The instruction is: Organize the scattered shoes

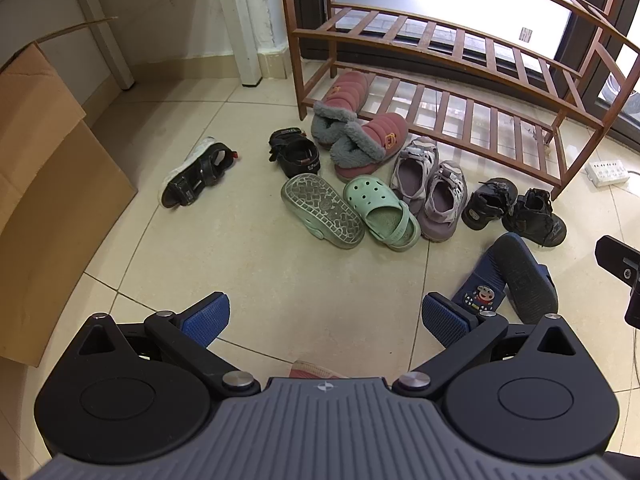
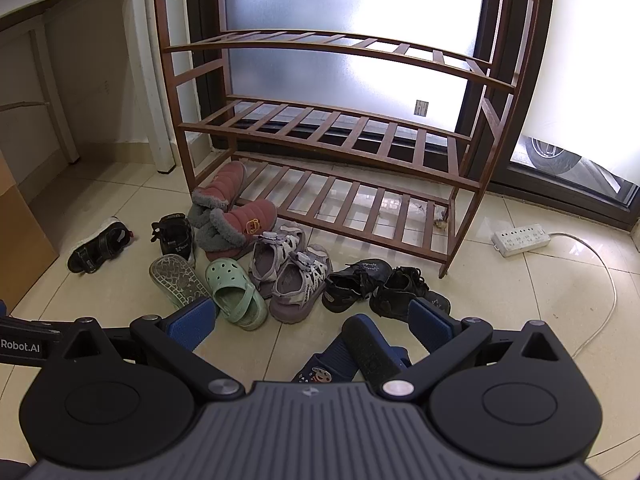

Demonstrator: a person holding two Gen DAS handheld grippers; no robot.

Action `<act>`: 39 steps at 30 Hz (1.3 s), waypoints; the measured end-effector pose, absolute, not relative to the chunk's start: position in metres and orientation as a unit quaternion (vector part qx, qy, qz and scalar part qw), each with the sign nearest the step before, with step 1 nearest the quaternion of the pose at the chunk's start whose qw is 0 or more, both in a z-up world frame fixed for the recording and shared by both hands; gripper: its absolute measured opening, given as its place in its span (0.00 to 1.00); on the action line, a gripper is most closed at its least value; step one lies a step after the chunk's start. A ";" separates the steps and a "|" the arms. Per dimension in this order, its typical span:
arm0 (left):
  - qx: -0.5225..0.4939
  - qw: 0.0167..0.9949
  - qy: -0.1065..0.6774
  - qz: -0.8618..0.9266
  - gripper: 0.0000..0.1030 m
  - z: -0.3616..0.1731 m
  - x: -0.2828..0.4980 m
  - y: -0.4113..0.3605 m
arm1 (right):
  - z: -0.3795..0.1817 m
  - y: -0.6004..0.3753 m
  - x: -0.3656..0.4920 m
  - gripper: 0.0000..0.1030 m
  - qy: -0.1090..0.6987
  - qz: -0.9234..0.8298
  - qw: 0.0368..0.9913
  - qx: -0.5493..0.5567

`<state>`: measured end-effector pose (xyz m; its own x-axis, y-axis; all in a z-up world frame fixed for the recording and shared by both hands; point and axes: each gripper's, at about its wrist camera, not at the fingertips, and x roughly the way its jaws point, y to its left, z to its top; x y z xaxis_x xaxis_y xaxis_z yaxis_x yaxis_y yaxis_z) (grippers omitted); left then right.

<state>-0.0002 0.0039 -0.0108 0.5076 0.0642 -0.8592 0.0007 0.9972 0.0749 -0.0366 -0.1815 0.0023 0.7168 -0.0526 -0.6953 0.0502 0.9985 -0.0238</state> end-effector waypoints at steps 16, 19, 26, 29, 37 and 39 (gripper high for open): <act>0.063 0.859 0.507 0.026 1.00 -0.043 -0.013 0.030 | -0.021 -0.181 -0.045 1.00 0.386 -0.029 0.921 -0.031; 0.071 0.850 0.520 0.033 1.00 -0.060 -0.017 0.041 | -0.035 -0.179 -0.051 1.00 0.397 -0.028 0.916 -0.046; 0.110 0.843 0.526 0.028 1.00 -0.086 -0.044 0.049 | -0.061 -0.166 -0.064 1.00 0.414 -0.011 0.908 -0.070; 0.141 0.846 0.513 0.003 1.00 -0.098 -0.061 0.038 | -0.071 -0.156 -0.071 1.00 0.420 -0.006 0.904 -0.077; 0.118 0.819 0.561 -0.003 0.99 -0.153 -0.086 0.040 | -0.090 -0.146 -0.095 1.00 0.435 0.007 0.895 -0.098; 0.108 0.820 0.562 0.006 0.99 -0.163 -0.091 0.042 | -0.093 -0.152 -0.098 1.00 0.437 -0.001 0.895 -0.088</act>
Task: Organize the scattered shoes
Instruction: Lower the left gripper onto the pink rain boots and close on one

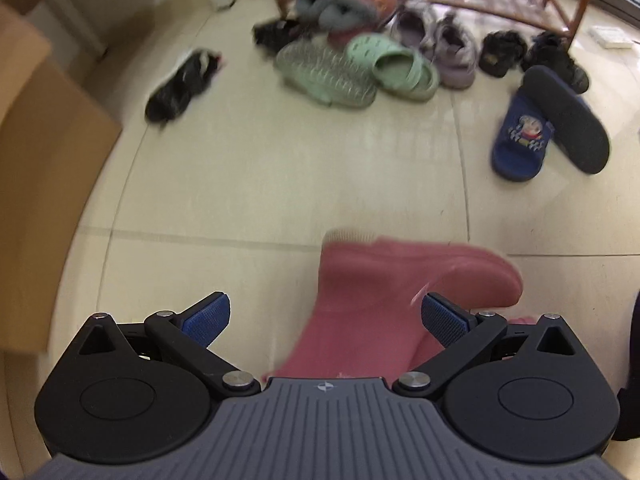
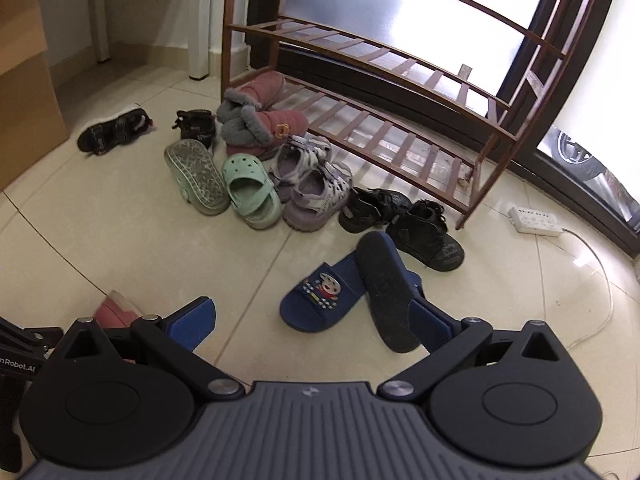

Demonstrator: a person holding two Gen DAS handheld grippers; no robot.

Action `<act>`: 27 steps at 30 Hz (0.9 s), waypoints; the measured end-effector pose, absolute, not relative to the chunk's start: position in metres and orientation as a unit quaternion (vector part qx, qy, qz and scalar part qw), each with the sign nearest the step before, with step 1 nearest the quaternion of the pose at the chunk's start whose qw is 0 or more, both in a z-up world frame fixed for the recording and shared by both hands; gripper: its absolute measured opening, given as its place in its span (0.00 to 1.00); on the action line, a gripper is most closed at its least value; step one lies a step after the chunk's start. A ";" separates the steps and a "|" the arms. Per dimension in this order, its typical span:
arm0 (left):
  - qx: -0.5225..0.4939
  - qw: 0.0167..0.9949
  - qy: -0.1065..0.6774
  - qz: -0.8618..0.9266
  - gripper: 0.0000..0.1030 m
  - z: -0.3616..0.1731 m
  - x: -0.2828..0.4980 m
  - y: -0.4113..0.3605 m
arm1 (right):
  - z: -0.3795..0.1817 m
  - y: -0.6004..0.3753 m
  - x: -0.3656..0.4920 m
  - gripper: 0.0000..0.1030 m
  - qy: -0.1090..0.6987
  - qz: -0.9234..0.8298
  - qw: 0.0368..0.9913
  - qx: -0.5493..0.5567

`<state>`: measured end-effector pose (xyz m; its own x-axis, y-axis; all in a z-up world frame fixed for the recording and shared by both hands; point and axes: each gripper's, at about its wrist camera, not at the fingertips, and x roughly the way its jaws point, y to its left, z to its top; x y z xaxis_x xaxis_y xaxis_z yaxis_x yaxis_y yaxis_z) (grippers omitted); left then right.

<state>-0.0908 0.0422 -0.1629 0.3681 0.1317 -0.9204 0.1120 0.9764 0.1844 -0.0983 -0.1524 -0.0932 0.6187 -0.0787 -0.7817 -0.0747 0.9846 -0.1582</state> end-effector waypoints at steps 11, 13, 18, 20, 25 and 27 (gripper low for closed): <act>0.118 0.792 0.599 0.004 0.99 -0.199 -0.102 0.057 | -0.119 -0.170 -0.101 1.00 0.470 -0.035 0.881 -0.049; 0.121 0.790 0.601 -0.001 0.99 -0.200 -0.103 0.057 | -0.122 -0.168 -0.101 1.00 0.473 -0.034 0.879 -0.046; 0.116 0.772 0.624 -0.022 0.99 -0.208 -0.105 0.054 | -0.124 -0.162 -0.104 1.00 0.472 -0.026 0.879 -0.053; 0.111 0.764 0.635 -0.027 0.99 -0.214 -0.107 0.053 | -0.124 -0.160 -0.105 1.00 0.472 -0.022 0.879 -0.055; 0.098 0.743 0.661 -0.040 0.98 -0.226 -0.111 0.053 | -0.118 -0.157 -0.099 1.00 0.474 -0.020 0.879 -0.049; 0.092 0.734 0.671 -0.046 0.93 -0.231 -0.113 0.053 | -0.117 -0.156 -0.099 1.00 0.473 -0.021 0.879 -0.049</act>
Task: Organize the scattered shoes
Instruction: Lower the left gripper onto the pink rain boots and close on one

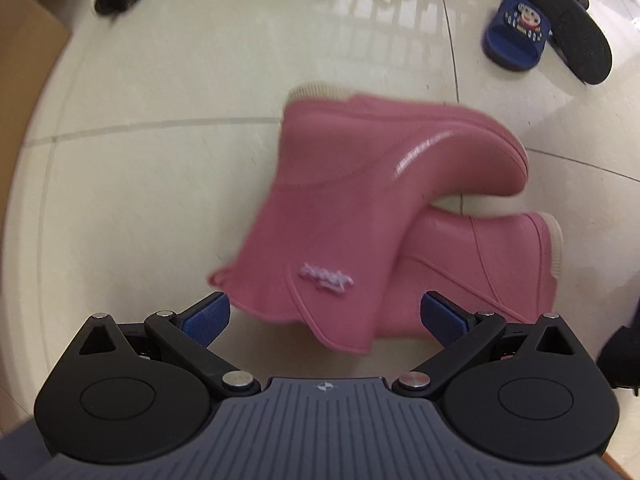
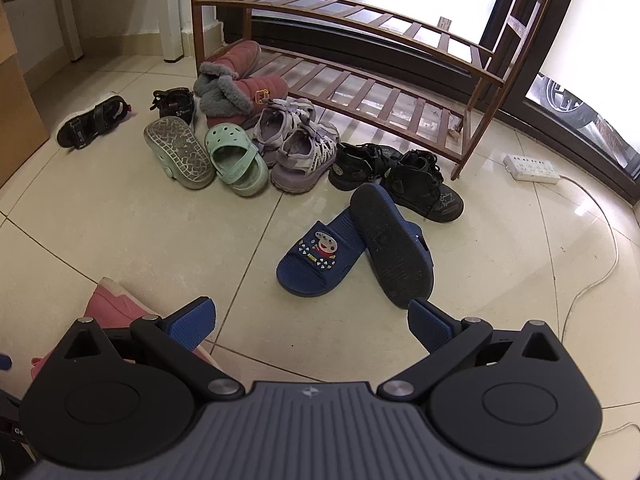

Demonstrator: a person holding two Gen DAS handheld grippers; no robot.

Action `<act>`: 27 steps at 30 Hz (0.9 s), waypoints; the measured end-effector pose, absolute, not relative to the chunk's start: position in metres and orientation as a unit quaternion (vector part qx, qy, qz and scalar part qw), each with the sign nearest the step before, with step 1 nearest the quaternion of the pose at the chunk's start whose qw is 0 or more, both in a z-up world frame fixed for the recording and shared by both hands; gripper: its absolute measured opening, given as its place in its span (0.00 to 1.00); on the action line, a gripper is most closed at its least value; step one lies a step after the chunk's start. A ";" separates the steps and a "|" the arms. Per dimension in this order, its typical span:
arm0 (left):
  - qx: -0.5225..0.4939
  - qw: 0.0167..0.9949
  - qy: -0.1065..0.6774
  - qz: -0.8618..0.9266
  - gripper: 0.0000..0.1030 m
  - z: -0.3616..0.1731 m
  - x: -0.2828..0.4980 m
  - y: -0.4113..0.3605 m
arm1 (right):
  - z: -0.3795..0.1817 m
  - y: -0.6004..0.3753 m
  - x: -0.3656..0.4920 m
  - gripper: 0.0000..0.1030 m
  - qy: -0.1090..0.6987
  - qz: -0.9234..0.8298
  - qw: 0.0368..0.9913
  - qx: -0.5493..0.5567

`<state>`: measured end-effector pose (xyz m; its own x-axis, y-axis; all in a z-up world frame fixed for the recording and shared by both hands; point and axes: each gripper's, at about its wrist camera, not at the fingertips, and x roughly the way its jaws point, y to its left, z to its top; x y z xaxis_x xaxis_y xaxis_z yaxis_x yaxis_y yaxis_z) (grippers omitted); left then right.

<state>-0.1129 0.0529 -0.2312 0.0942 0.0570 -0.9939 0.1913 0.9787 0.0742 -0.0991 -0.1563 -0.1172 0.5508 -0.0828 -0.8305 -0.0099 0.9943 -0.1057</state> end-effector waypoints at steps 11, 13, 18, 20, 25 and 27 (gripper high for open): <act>0.070 0.698 0.708 -0.082 0.67 -0.260 -0.127 0.046 | -0.118 -0.159 -0.098 1.00 0.478 -0.028 0.877 -0.037; 0.067 0.697 0.709 -0.083 0.67 -0.262 -0.129 0.044 | -0.117 -0.159 -0.098 1.00 0.478 -0.028 0.877 -0.034; 0.068 0.694 0.713 -0.076 0.61 -0.271 -0.128 0.045 | -0.124 -0.158 -0.096 1.00 0.476 -0.027 0.878 -0.037; 0.058 0.691 0.717 -0.069 0.57 -0.276 -0.126 0.048 | -0.127 -0.156 -0.095 1.00 0.477 -0.024 0.878 -0.037; 0.050 0.687 0.722 -0.064 0.54 -0.283 -0.125 0.050 | -0.126 -0.152 -0.094 1.00 0.476 -0.019 0.878 -0.039; 0.046 0.685 0.724 -0.061 0.54 -0.283 -0.125 0.050 | -0.126 -0.151 -0.093 1.00 0.476 -0.018 0.878 -0.041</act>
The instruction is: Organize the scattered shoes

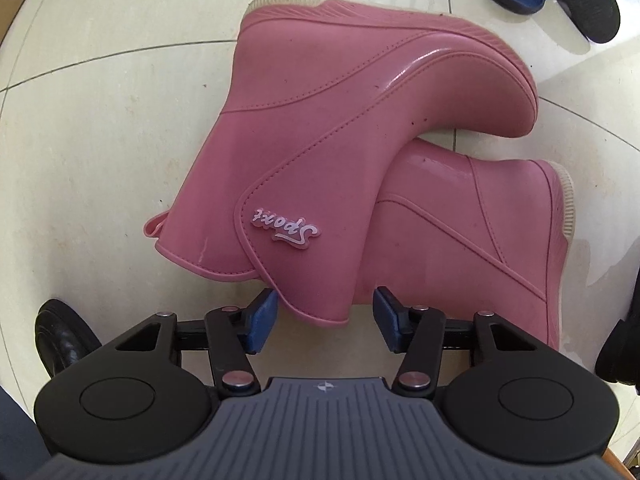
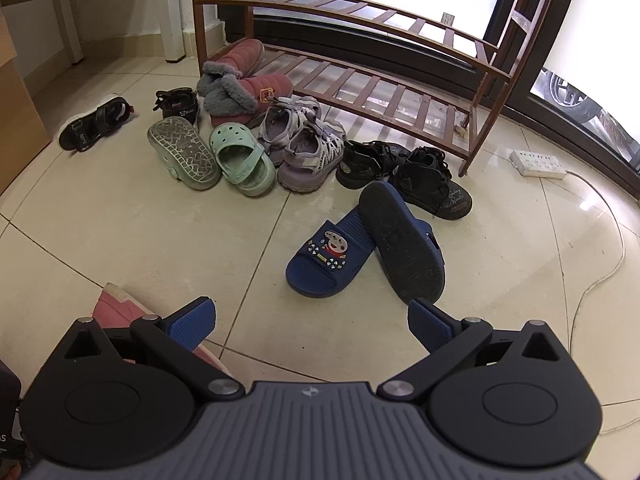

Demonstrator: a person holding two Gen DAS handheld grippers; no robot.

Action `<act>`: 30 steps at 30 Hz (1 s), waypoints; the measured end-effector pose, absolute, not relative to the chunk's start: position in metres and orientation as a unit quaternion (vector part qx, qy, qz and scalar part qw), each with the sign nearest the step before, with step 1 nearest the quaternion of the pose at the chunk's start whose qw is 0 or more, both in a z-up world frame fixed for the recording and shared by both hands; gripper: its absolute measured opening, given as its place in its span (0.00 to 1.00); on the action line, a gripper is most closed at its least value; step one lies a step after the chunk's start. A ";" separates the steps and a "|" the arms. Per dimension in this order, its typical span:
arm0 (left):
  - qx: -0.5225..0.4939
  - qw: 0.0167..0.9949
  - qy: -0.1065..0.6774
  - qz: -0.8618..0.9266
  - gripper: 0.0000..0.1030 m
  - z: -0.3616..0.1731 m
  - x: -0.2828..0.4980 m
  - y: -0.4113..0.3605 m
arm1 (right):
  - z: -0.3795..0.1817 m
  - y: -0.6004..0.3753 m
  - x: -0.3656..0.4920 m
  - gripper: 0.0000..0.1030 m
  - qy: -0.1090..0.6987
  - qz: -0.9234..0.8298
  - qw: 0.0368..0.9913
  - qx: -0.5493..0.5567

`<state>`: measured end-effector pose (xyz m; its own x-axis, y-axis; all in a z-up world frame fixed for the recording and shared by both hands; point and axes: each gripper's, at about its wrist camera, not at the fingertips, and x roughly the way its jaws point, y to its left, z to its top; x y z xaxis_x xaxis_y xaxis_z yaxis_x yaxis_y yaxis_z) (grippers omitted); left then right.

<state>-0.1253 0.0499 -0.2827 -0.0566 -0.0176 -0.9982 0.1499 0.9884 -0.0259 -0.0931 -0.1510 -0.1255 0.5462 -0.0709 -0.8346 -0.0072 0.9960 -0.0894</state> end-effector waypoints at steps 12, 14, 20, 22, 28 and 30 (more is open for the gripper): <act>0.034 0.674 0.736 -0.054 0.55 -0.283 -0.129 0.043 | -0.130 -0.149 -0.089 1.00 0.484 -0.017 0.874 -0.050; 0.035 0.673 0.737 -0.054 0.55 -0.285 -0.129 0.043 | -0.131 -0.149 -0.088 1.00 0.485 -0.017 0.873 -0.052; 0.049 0.675 0.734 -0.053 0.30 -0.286 -0.129 0.045 | -0.133 -0.145 -0.091 1.00 0.483 -0.017 0.874 -0.057; 0.038 0.678 0.732 -0.053 0.29 -0.282 -0.127 0.047 | -0.132 -0.147 -0.090 1.00 0.482 -0.020 0.874 -0.055; 0.028 0.703 0.708 -0.062 0.26 -0.258 -0.125 0.038 | -0.131 -0.148 -0.091 1.00 0.480 -0.025 0.875 -0.055; 0.035 0.715 0.694 -0.067 0.26 -0.246 -0.126 0.032 | -0.130 -0.148 -0.091 1.00 0.479 -0.026 0.876 -0.057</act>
